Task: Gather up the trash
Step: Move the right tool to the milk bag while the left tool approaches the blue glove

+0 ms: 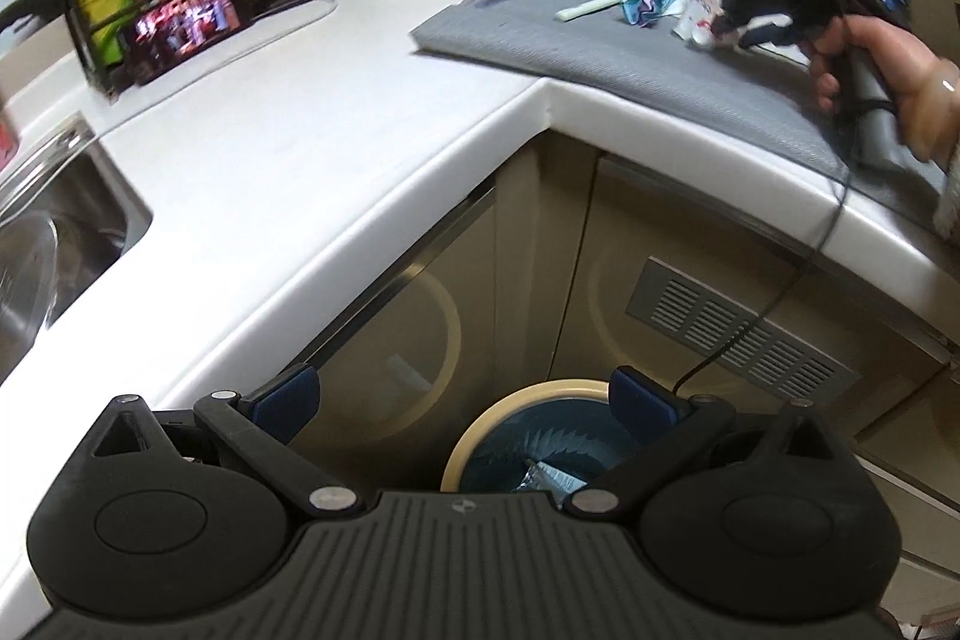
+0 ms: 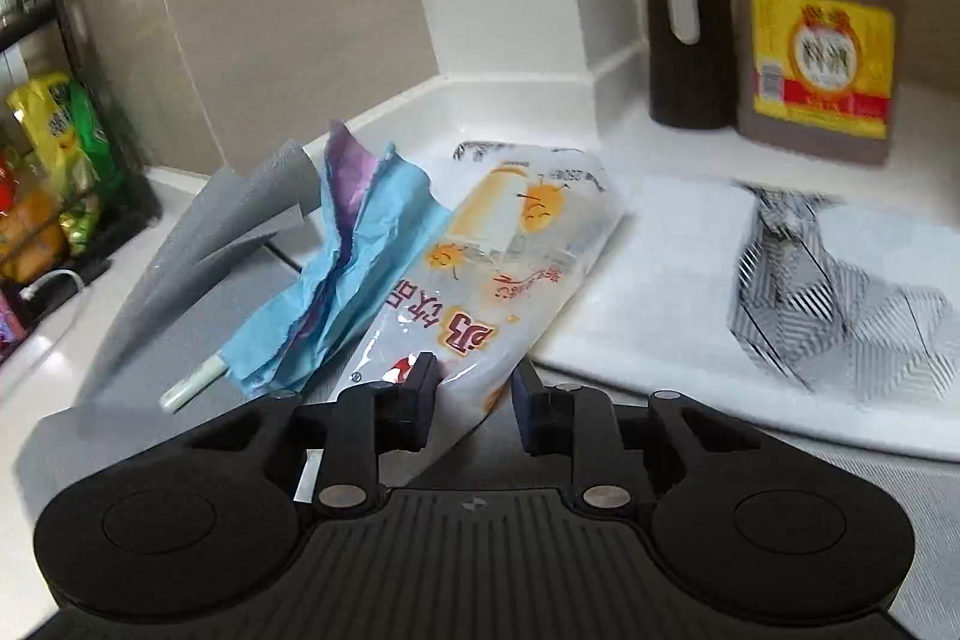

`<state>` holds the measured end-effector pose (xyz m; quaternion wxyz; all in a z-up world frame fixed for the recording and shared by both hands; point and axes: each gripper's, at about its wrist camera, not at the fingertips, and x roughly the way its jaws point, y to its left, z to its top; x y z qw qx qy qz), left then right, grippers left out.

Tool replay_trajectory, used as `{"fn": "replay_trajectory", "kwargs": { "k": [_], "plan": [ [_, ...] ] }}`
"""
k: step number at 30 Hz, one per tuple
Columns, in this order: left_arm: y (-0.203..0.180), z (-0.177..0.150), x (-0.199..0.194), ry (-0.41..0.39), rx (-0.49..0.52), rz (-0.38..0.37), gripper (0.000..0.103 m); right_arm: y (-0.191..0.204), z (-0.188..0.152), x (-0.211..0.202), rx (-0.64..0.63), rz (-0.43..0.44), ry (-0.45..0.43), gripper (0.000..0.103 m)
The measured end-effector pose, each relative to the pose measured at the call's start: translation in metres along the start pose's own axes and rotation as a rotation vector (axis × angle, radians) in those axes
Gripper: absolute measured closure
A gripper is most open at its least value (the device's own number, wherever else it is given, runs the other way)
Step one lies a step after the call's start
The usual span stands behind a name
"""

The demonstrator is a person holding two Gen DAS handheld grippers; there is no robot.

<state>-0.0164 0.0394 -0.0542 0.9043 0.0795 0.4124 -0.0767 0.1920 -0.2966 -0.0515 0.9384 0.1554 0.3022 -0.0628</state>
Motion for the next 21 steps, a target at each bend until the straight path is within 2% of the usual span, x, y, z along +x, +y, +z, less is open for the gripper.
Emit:
{"fn": "replay_trajectory", "kwargs": {
  "k": [6,9,10,12,13,14,17,18,21],
  "plan": [
    [-0.012,0.009,0.002,-0.014,0.037,-0.002,0.000,-0.033,-0.037,-0.064,-0.137,-0.010,-0.010,0.074],
    [-0.018,0.022,0.000,-0.045,0.063,-0.007,0.000,-0.049,-0.047,-0.086,-0.141,-0.034,-0.027,0.071],
    [-0.022,0.029,-0.002,-0.061,0.074,-0.009,0.000,-0.053,-0.047,-0.089,-0.137,-0.045,-0.035,0.066],
    [-0.031,0.046,-0.005,-0.098,0.095,-0.009,0.000,-0.059,-0.045,-0.088,-0.118,-0.048,-0.050,0.022],
    [-0.035,0.056,-0.007,-0.122,0.103,-0.011,0.000,-0.061,-0.043,-0.086,-0.099,-0.036,-0.062,0.013],
    [-0.038,0.067,-0.008,-0.153,0.109,-0.014,0.000,-0.062,-0.041,-0.084,-0.081,-0.017,-0.071,0.009],
    [-0.051,0.105,-0.004,-0.241,0.127,-0.012,0.000,-0.062,-0.036,-0.067,-0.059,0.033,-0.060,0.006],
    [-0.055,0.120,0.001,-0.262,0.135,-0.016,0.000,-0.062,-0.033,-0.060,-0.041,0.035,-0.028,0.001],
    [-0.069,0.165,0.022,-0.297,0.151,-0.035,0.000,-0.058,-0.031,-0.053,-0.054,0.044,-0.026,0.000]
  ]
}}
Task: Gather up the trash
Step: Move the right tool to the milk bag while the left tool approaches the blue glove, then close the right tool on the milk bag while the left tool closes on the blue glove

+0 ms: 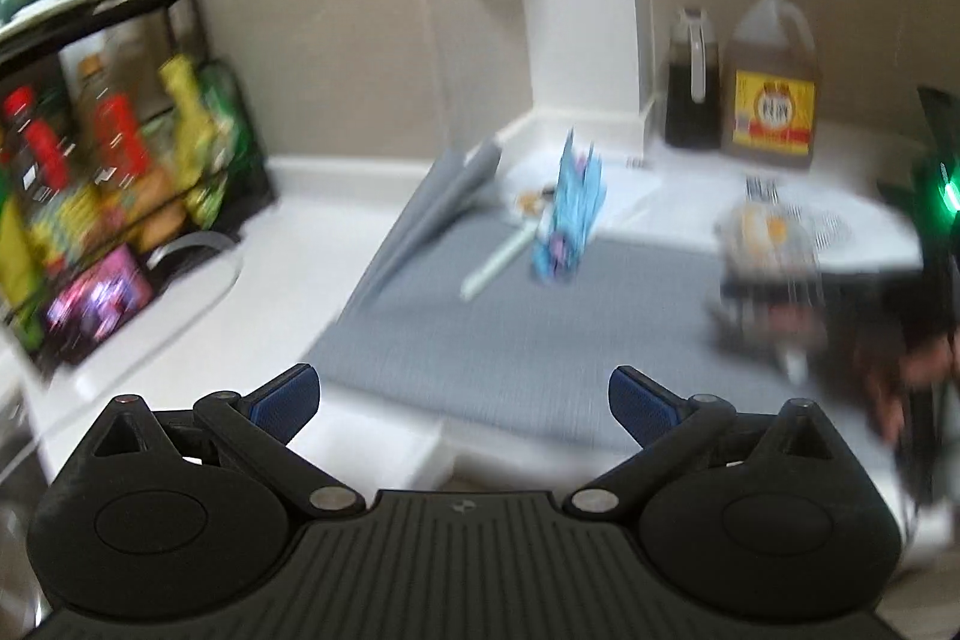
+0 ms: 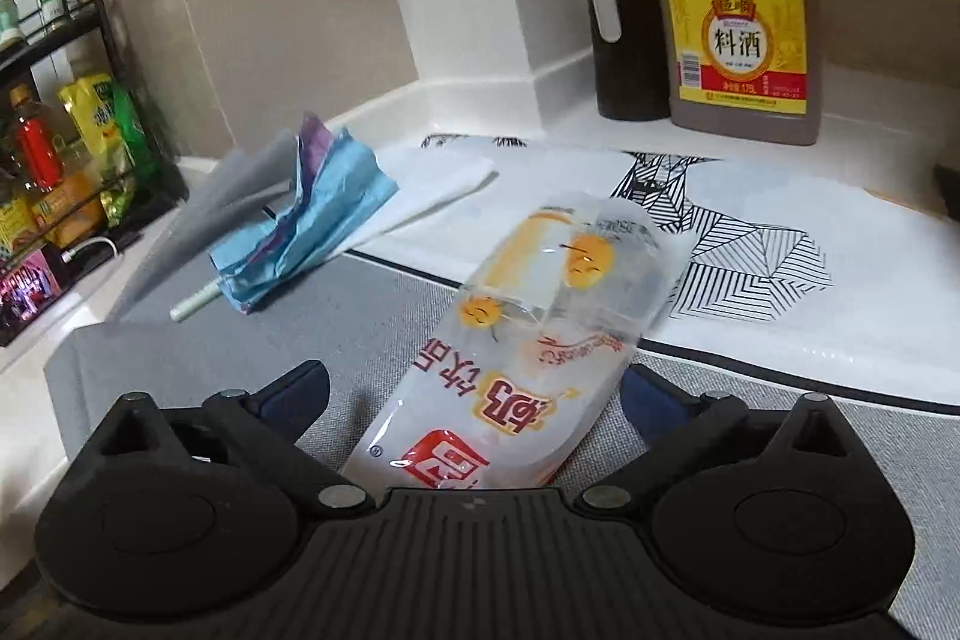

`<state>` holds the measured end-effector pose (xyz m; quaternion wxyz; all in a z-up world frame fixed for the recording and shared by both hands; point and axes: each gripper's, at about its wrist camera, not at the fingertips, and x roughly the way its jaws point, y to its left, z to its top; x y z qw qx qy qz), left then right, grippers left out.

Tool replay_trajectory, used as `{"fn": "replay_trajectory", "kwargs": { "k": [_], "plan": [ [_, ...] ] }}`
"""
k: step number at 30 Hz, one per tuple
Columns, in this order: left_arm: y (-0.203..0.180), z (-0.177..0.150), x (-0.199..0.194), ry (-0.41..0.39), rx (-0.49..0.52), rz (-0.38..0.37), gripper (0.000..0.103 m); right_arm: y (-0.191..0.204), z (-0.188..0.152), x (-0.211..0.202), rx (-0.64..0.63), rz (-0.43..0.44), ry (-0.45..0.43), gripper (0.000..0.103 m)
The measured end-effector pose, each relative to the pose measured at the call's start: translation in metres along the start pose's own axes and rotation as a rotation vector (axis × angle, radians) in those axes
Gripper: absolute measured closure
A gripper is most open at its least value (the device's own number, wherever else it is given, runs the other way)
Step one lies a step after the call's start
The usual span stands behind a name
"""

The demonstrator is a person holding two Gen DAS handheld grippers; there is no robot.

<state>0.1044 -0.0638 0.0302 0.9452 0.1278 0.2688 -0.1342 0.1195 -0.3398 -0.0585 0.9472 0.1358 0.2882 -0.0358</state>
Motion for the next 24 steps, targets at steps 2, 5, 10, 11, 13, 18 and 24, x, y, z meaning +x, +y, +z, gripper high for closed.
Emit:
{"fn": "replay_trajectory", "kwargs": {
  "k": [2,5,10,11,13,18,24],
  "plan": [
    [-0.008,0.022,0.027,-0.010,0.017,-0.011,0.000,0.000,0.000,0.001,-0.001,0.003,-0.002,0.000],
    [-0.025,0.048,0.072,0.001,0.062,-0.016,0.000,0.002,-0.001,-0.004,-0.003,-0.004,-0.028,0.000],
    [-0.048,0.075,0.132,0.050,0.049,-0.051,0.000,-0.003,0.000,-0.004,0.027,-0.045,-0.023,0.000],
    [-0.054,0.078,0.142,0.059,0.056,-0.067,0.000,-0.004,0.000,-0.004,0.030,-0.044,-0.023,0.000],
    [-0.067,0.085,0.159,0.075,0.085,-0.087,0.000,-0.003,-0.001,-0.002,0.023,-0.042,-0.019,0.000],
    [-0.087,0.092,0.195,0.130,0.097,-0.101,0.000,-0.003,-0.001,0.001,0.047,0.007,-0.019,0.000],
    [-0.090,0.092,0.217,0.166,0.089,-0.103,0.000,-0.008,-0.001,0.001,0.115,0.019,-0.044,0.000]
  ]
}}
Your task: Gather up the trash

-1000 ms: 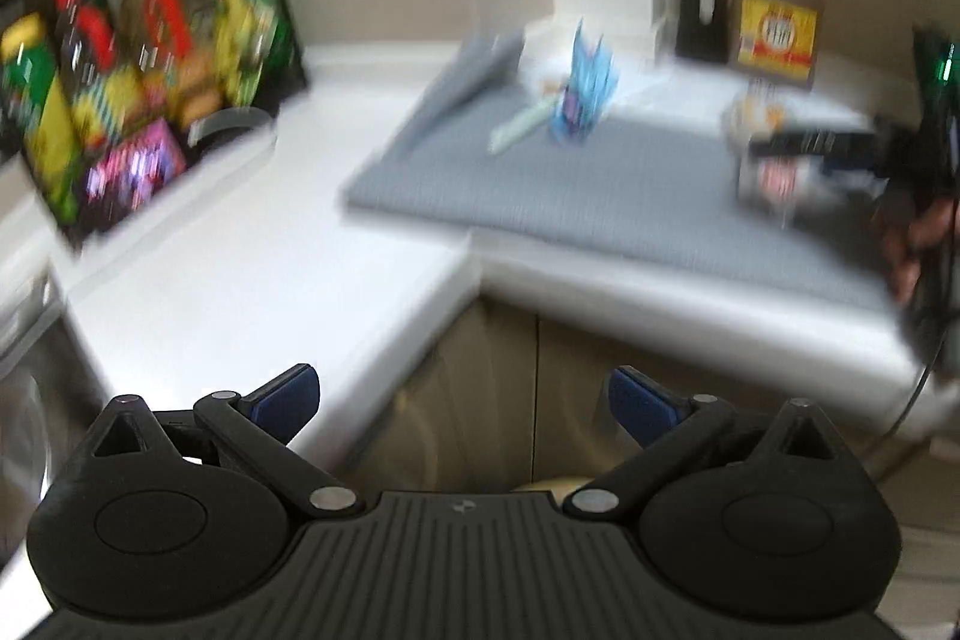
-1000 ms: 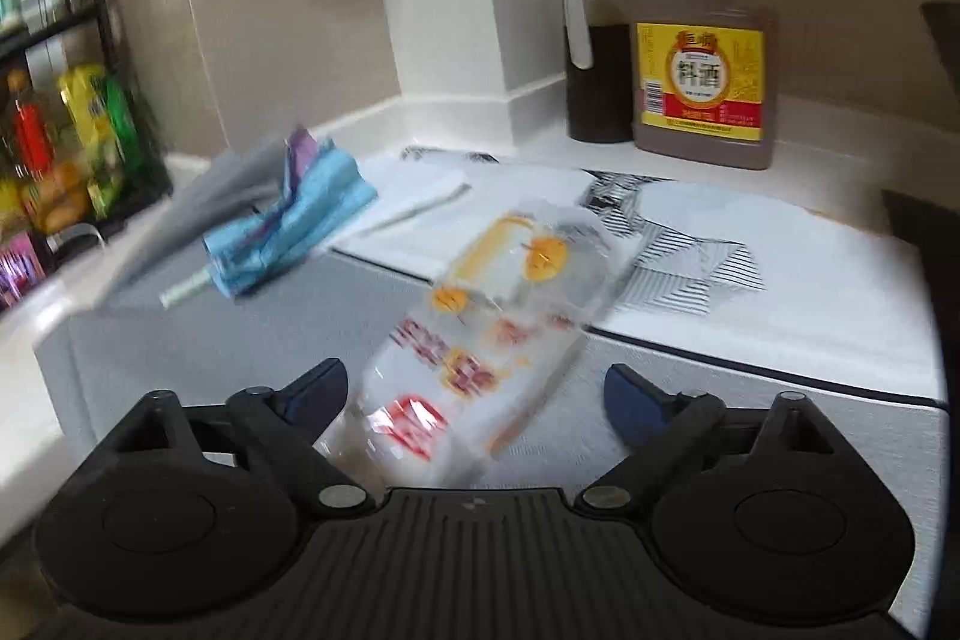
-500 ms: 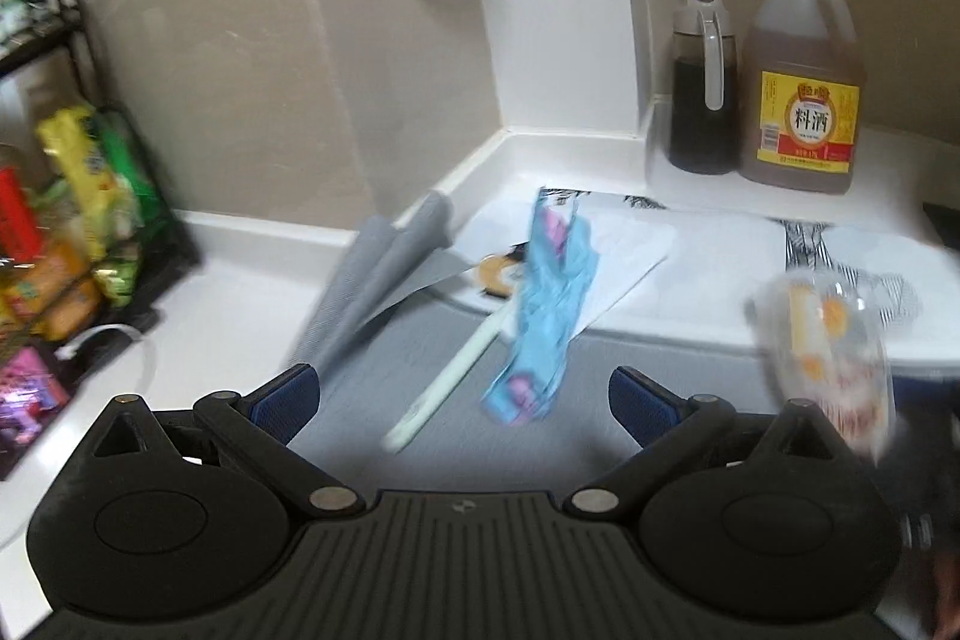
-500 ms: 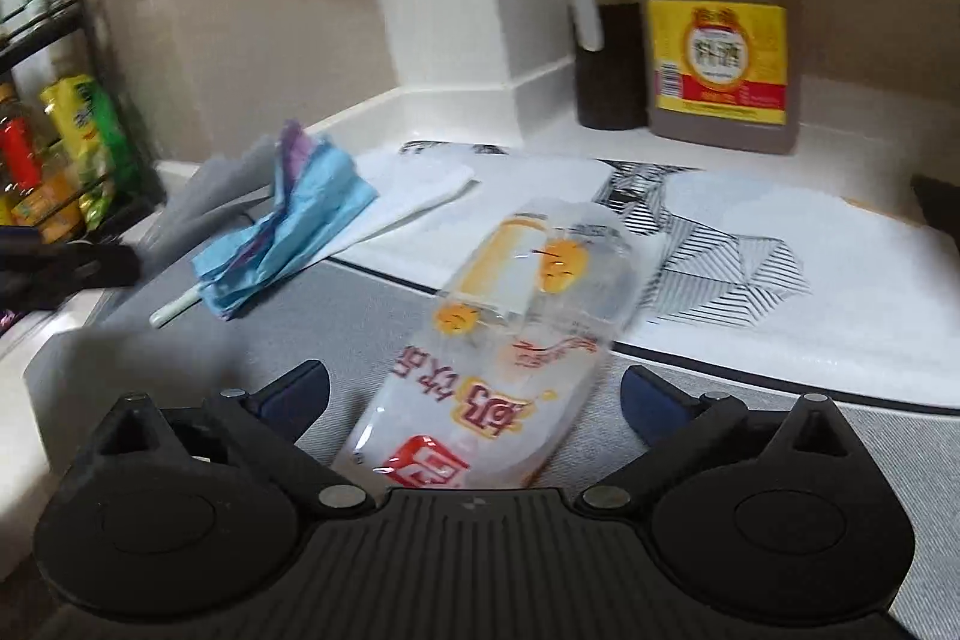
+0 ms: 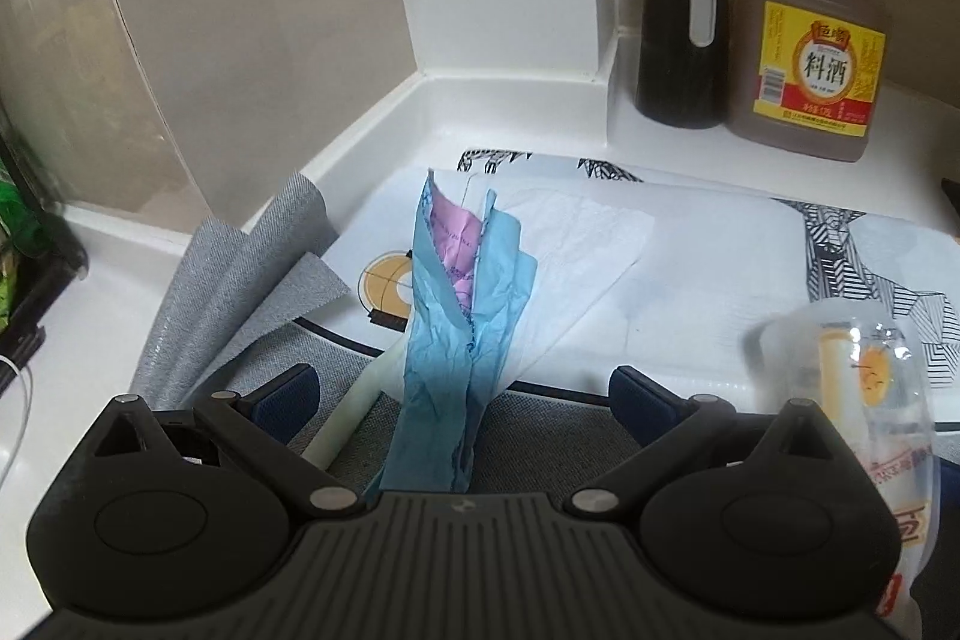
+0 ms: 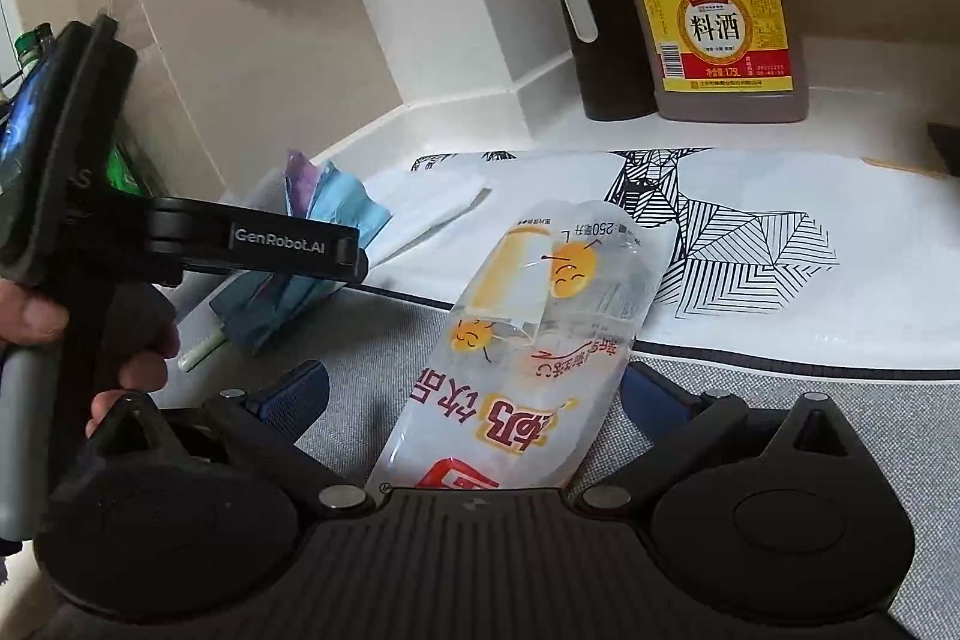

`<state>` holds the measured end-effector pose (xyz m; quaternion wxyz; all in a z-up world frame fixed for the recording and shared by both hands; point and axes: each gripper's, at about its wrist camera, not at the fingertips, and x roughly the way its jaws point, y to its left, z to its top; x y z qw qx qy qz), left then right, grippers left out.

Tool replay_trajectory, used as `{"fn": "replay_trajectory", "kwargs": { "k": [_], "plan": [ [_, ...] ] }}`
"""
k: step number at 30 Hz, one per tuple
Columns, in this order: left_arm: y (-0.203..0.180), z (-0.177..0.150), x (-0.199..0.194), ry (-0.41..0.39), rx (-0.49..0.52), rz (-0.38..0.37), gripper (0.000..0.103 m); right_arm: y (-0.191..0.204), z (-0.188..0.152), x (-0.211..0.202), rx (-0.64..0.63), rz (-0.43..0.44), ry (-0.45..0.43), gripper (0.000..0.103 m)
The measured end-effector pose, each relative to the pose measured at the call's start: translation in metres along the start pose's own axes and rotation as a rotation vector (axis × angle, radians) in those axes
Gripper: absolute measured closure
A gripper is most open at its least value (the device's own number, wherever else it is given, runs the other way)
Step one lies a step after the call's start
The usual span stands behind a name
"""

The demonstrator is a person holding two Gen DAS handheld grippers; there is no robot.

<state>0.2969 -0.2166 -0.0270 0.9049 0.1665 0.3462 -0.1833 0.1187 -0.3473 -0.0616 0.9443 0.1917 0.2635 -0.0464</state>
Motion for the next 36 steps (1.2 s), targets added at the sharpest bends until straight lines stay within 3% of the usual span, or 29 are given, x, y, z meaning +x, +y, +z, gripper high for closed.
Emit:
{"fn": "replay_trajectory", "kwargs": {
  "k": [5,7,8,9,11,16,20,24,28,36],
  "plan": [
    [0.010,0.002,0.002,0.005,-0.066,0.007,0.004,0.011,-0.001,0.004,-0.068,-0.049,0.024,0.000],
    [0.013,0.002,-0.003,0.006,-0.084,0.006,0.038,0.009,-0.001,0.003,-0.064,-0.043,0.021,0.000],
    [0.014,0.003,-0.004,0.039,-0.080,0.002,0.068,0.006,0.000,0.000,-0.047,-0.046,0.007,0.010],
    [0.016,0.002,-0.007,0.059,-0.085,-0.009,0.080,0.001,0.000,-0.003,-0.013,-0.049,-0.018,0.037],
    [0.016,-0.002,-0.021,0.031,-0.070,-0.004,0.081,-0.011,0.001,-0.006,0.055,-0.023,-0.036,0.038],
    [0.017,-0.020,-0.062,-0.031,-0.066,-0.023,0.082,-0.009,0.001,-0.013,0.048,0.019,-0.079,0.042],
    [0.024,-0.043,-0.103,-0.091,-0.074,-0.044,0.082,-0.006,0.000,-0.028,0.035,0.047,-0.192,0.042],
    [0.039,-0.072,-0.141,-0.127,-0.097,-0.067,0.082,0.000,-0.002,-0.042,-0.002,0.130,-0.293,0.042],
    [0.050,-0.110,-0.176,-0.131,-0.123,-0.075,0.082,0.000,-0.002,-0.041,-0.001,0.191,-0.276,0.042],
    [0.077,-0.197,-0.249,-0.105,-0.241,-0.025,0.081,-0.027,-0.001,-0.034,0.167,0.189,-0.251,0.042]
  ]
}}
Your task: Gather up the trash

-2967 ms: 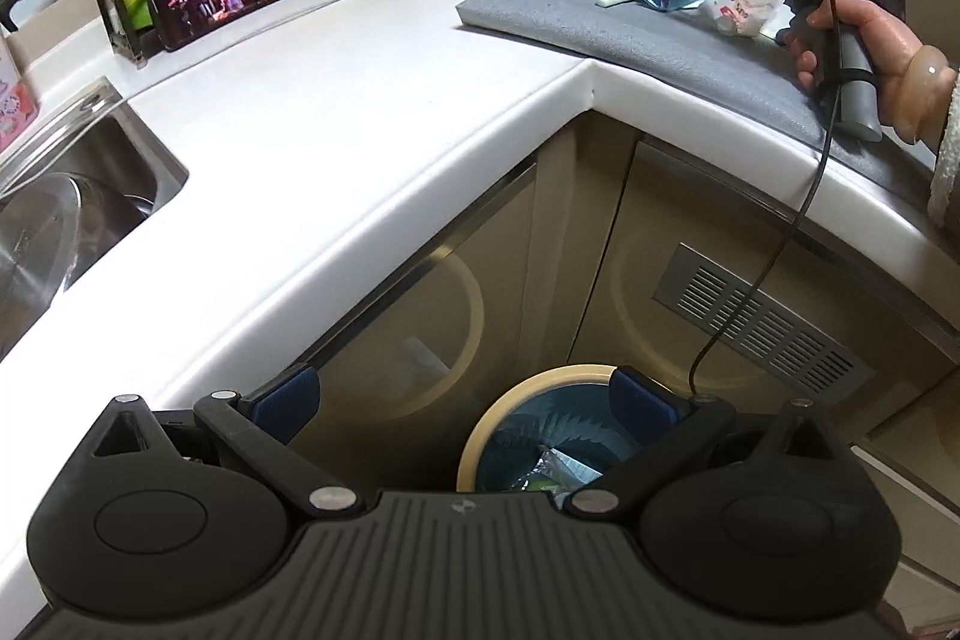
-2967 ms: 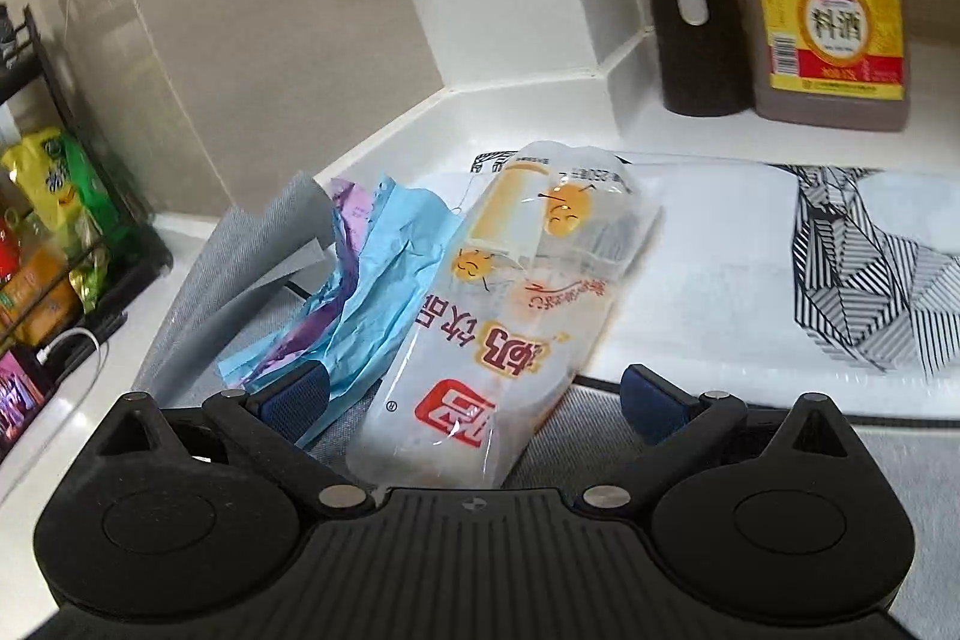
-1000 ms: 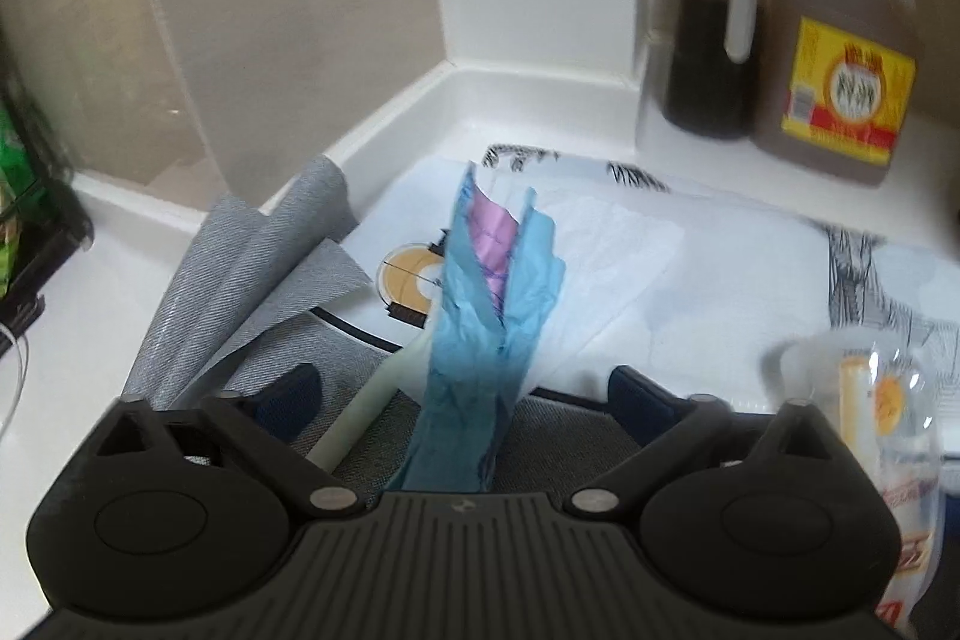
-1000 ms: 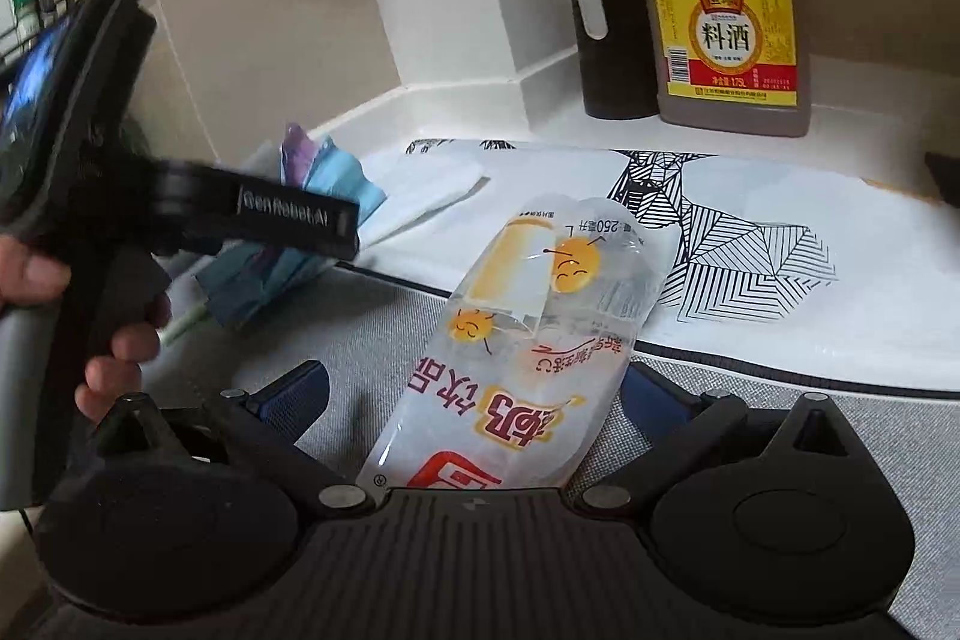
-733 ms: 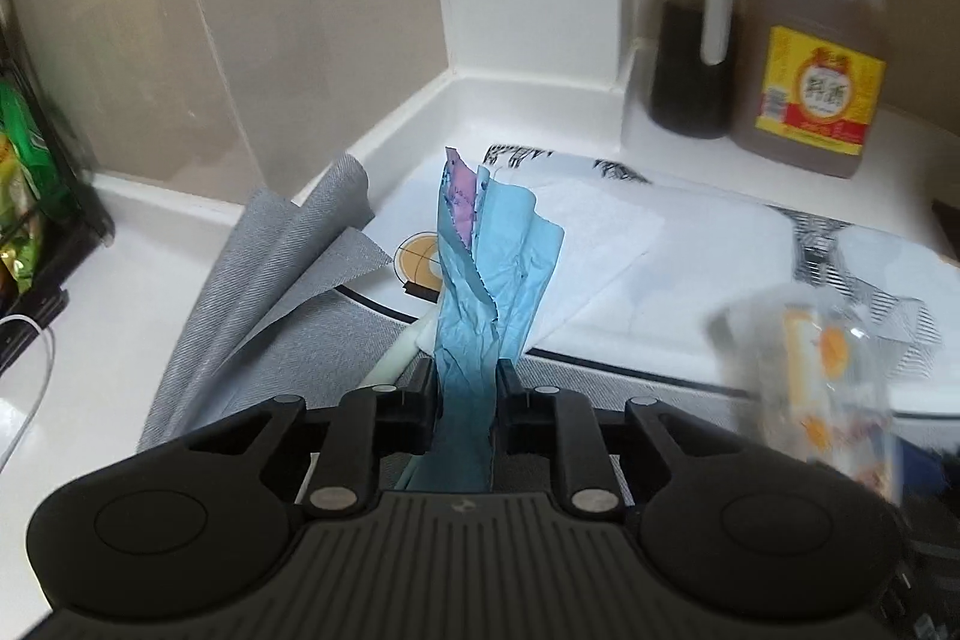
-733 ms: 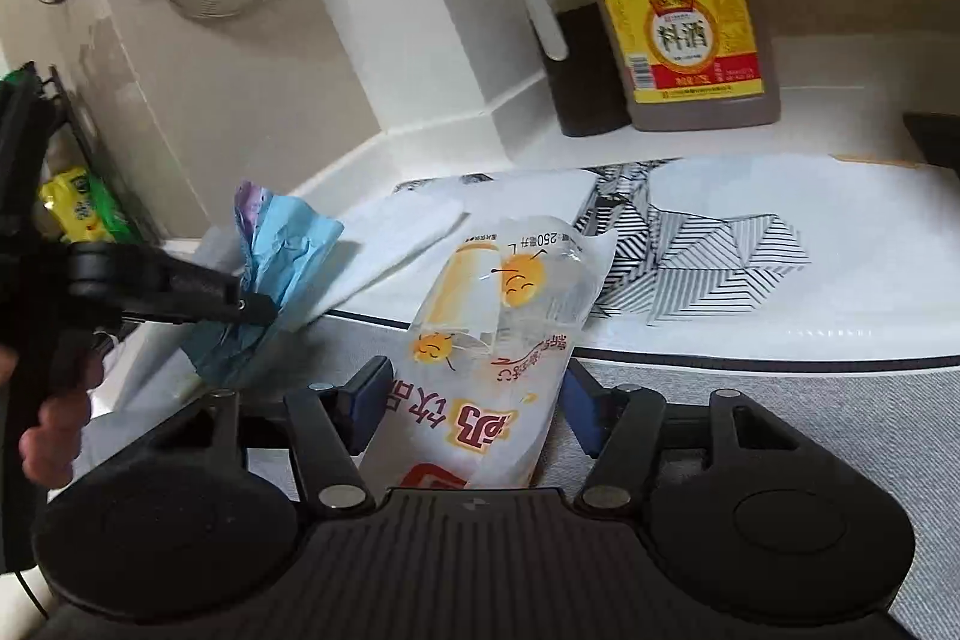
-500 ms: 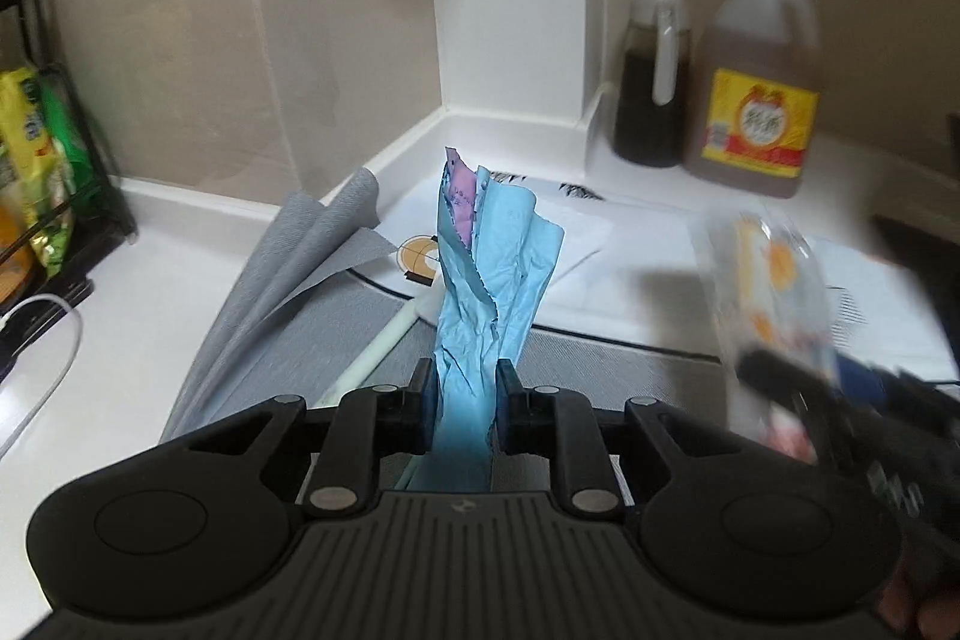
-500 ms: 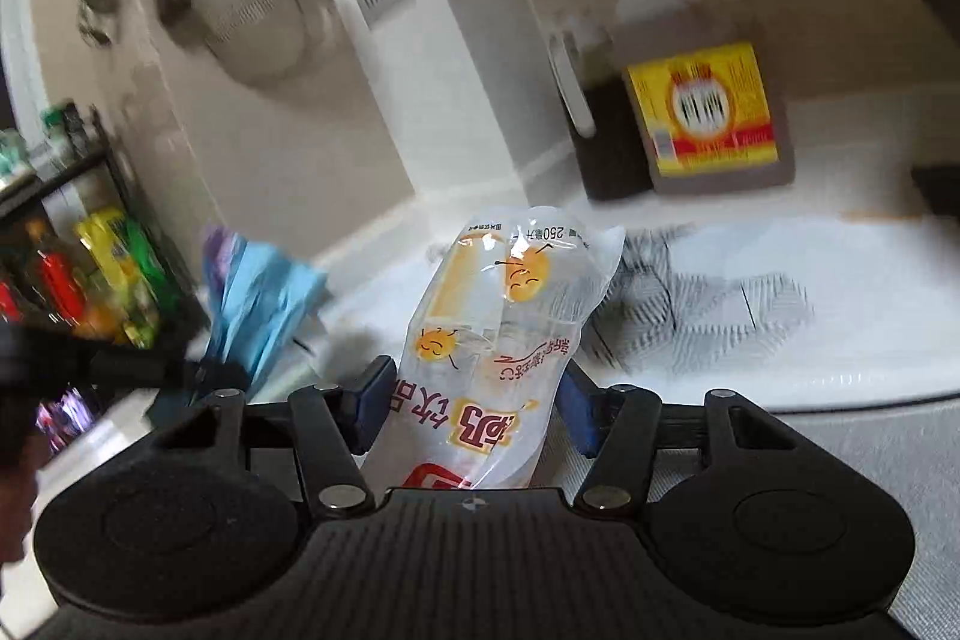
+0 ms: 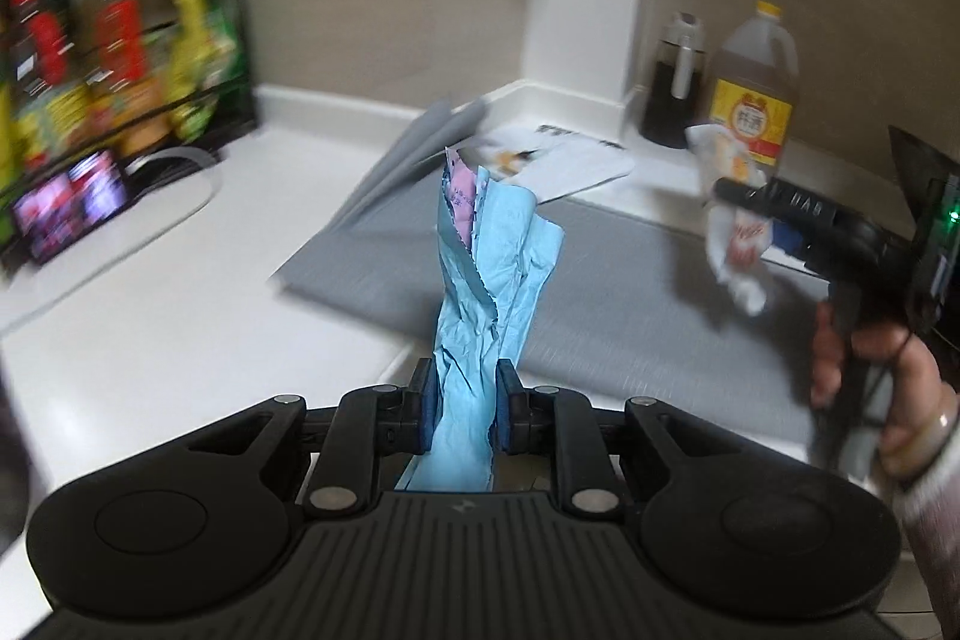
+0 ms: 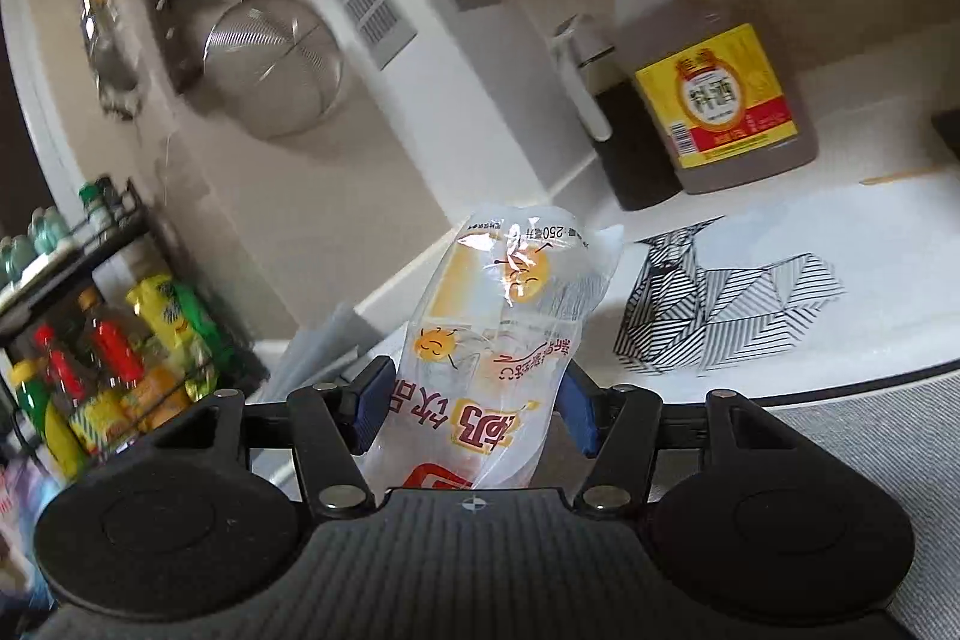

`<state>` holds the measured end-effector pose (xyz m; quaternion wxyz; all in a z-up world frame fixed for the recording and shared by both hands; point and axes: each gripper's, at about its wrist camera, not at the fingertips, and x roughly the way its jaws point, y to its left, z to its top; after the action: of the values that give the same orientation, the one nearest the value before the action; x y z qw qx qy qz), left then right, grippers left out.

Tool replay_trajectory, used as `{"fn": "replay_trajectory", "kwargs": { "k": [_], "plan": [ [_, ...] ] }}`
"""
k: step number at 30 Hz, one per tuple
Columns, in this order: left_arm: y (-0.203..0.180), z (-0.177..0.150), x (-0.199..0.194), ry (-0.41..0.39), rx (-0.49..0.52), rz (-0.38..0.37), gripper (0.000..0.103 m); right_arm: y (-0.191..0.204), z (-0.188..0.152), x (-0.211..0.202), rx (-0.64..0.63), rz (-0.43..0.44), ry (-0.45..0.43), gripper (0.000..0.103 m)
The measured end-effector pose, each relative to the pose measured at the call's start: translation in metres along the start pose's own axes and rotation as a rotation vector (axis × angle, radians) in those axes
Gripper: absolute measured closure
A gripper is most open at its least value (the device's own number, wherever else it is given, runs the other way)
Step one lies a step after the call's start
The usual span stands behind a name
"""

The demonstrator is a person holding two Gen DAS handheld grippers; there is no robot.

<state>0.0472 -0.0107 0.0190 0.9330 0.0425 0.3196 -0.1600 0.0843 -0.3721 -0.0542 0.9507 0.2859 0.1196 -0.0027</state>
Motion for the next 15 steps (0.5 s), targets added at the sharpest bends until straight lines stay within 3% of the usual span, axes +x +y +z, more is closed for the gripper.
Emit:
{"fn": "replay_trajectory", "kwargs": {
  "k": [4,7,15],
  "plan": [
    [0.024,-0.035,-0.035,-0.024,-0.012,0.073,0.082,0.011,-0.002,-0.020,-0.054,-0.062,-0.029,0.042],
    [0.038,-0.063,-0.053,-0.011,-0.033,0.098,0.081,0.027,-0.005,-0.058,-0.069,-0.031,-0.044,0.042],
    [0.041,-0.111,-0.085,-0.023,-0.088,0.066,0.082,0.068,-0.048,-0.181,-0.221,0.042,-0.005,0.042]
  ]
}}
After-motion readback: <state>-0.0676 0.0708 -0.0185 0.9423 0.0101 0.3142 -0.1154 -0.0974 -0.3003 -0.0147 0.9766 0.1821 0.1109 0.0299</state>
